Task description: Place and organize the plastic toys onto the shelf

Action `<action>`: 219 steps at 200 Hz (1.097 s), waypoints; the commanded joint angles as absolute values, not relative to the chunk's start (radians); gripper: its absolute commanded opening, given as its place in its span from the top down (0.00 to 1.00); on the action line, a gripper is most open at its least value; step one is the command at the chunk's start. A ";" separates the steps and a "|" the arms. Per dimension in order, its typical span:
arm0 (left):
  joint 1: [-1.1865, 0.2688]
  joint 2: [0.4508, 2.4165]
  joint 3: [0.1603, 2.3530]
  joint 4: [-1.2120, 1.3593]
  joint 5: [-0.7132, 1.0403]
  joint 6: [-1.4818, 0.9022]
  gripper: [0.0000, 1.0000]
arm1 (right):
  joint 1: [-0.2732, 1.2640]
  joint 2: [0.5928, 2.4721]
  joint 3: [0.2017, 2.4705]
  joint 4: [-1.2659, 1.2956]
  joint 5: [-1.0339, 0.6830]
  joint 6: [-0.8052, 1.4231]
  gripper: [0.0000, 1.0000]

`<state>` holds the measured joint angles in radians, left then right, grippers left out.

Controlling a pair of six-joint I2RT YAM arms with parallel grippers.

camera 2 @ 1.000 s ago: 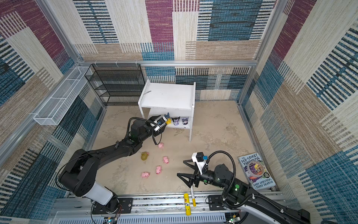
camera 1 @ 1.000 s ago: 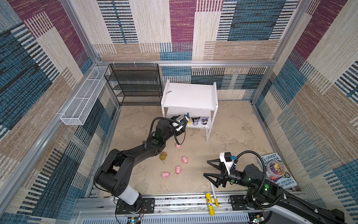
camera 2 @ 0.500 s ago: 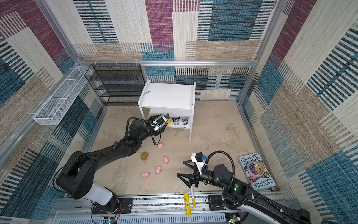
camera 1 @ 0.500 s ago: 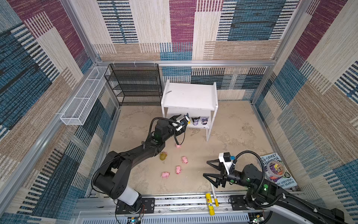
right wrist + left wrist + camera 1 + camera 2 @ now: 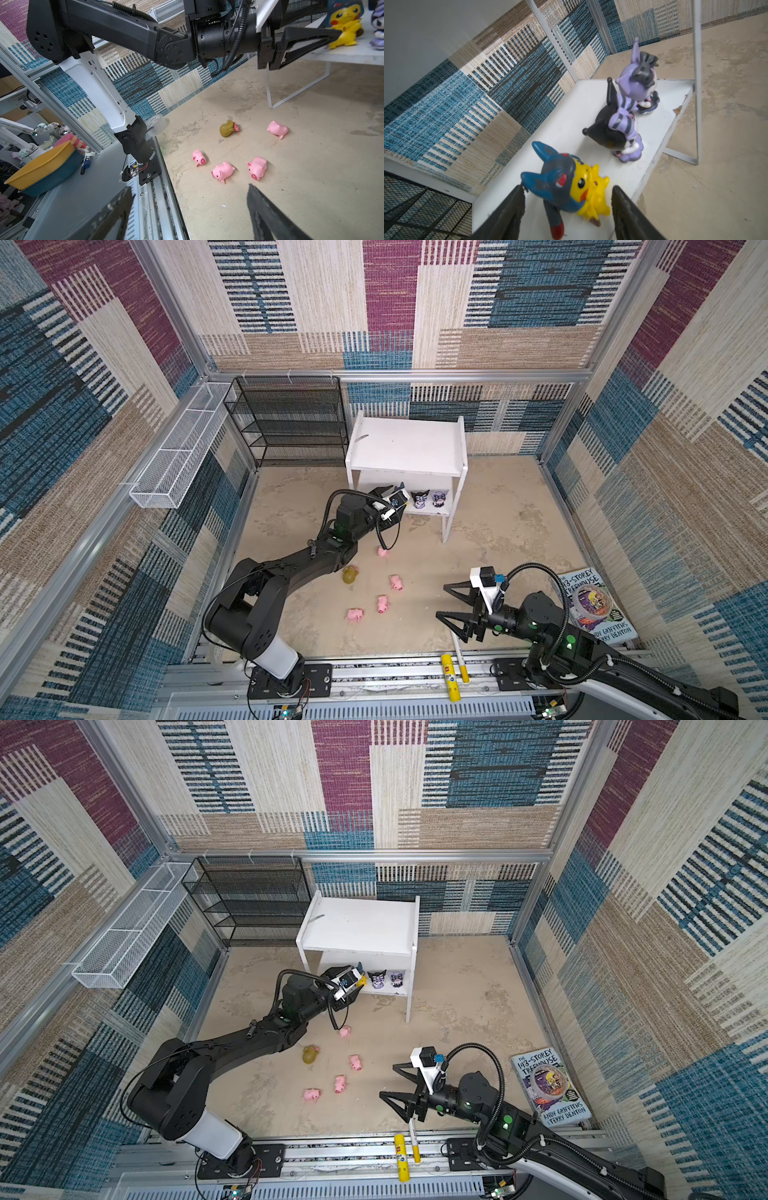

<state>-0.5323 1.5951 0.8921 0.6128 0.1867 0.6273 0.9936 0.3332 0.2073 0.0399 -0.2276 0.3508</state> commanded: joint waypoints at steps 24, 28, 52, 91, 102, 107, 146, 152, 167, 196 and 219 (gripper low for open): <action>-0.533 1.609 0.905 0.634 0.159 0.616 0.33 | 0.994 0.326 0.206 0.061 -0.228 0.357 0.13; -0.532 1.610 0.904 0.637 0.156 0.617 0.33 | 0.993 0.326 0.206 0.061 -0.228 0.356 0.13; -0.532 1.613 0.902 0.637 0.138 0.626 0.33 | 0.994 0.326 0.204 0.063 -0.230 0.356 0.13; -0.531 1.613 0.900 0.639 0.123 0.632 0.33 | 0.993 0.336 0.207 0.071 -0.233 0.355 0.13; -0.529 1.614 0.900 0.640 0.123 0.633 0.33 | 0.994 0.337 0.207 0.073 -0.234 0.356 0.13; -0.529 1.614 0.901 0.638 0.121 0.634 0.33 | 0.994 0.339 0.209 0.071 -0.234 0.355 0.13; -0.524 1.605 0.895 0.637 0.123 0.637 0.33 | 0.995 0.341 0.210 0.072 -0.233 0.352 0.13; -0.525 1.603 0.894 0.637 0.122 0.638 0.33 | 0.993 0.342 0.210 0.073 -0.235 0.352 0.13; -0.523 1.600 0.890 0.634 0.118 0.640 0.33 | 0.993 0.347 0.209 0.077 -0.237 0.351 0.13; -0.519 1.585 0.881 0.630 0.117 0.641 0.33 | 0.993 0.357 0.212 0.082 -0.239 0.347 0.13; -0.519 1.570 0.875 0.625 0.118 0.640 0.32 | 0.993 0.356 0.210 0.087 -0.241 0.347 0.13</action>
<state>-0.5194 1.5864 0.8806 0.6128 0.1303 0.6315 0.9936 0.3553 0.2066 0.0406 -0.2287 0.3500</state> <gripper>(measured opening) 0.676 0.869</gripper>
